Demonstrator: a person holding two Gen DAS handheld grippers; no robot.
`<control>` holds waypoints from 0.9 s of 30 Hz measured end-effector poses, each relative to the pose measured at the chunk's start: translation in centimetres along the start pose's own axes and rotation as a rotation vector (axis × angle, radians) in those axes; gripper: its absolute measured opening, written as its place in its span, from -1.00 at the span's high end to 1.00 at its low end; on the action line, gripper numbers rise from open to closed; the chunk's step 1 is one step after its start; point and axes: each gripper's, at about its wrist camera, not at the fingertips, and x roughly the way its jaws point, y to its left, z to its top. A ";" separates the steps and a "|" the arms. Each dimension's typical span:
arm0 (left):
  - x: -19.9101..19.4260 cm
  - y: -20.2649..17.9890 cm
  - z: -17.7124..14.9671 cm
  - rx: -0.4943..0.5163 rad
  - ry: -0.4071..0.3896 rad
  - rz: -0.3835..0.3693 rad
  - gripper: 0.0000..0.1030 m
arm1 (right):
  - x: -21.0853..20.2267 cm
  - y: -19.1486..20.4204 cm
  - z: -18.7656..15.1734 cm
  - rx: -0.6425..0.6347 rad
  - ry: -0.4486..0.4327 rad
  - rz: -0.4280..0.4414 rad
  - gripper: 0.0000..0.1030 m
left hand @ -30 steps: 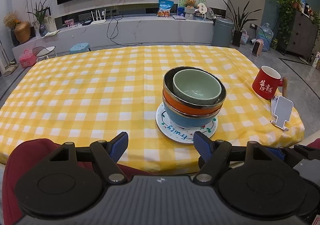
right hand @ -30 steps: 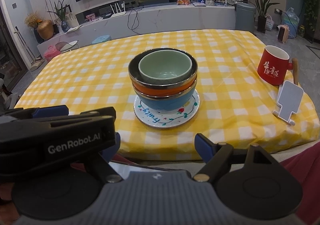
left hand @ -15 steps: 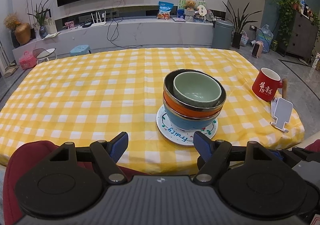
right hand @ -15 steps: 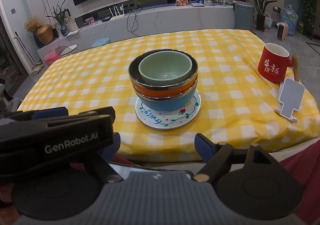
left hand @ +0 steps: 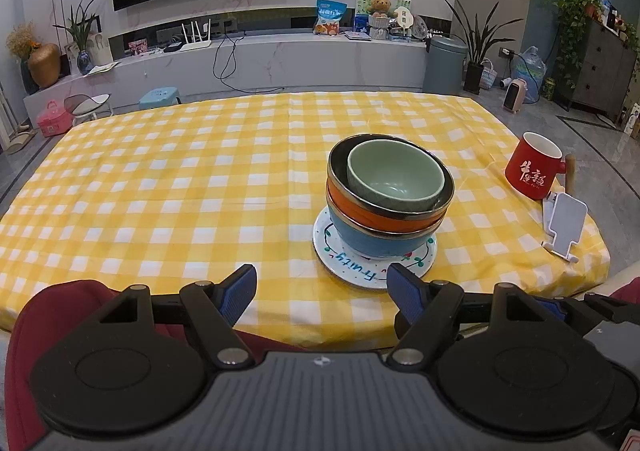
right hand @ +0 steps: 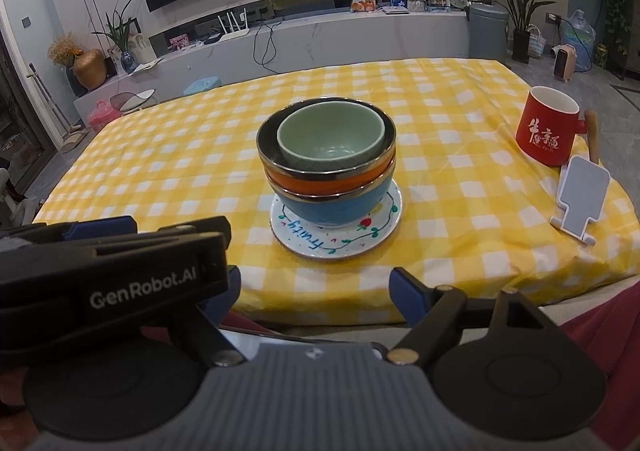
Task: Organize plates and bowls
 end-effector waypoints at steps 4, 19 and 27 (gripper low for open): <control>0.1 0.0 -0.1 -0.001 0.004 0.001 -0.69 | 0.0 0.0 0.0 0.001 0.000 0.000 -0.55; 0.4 0.1 -0.1 -0.006 0.018 -0.005 -0.69 | 0.3 -0.1 -0.2 0.000 0.000 0.003 -0.55; 0.4 0.2 -0.1 -0.006 0.021 -0.006 -0.69 | 0.3 -0.1 -0.3 0.002 0.002 0.004 -0.55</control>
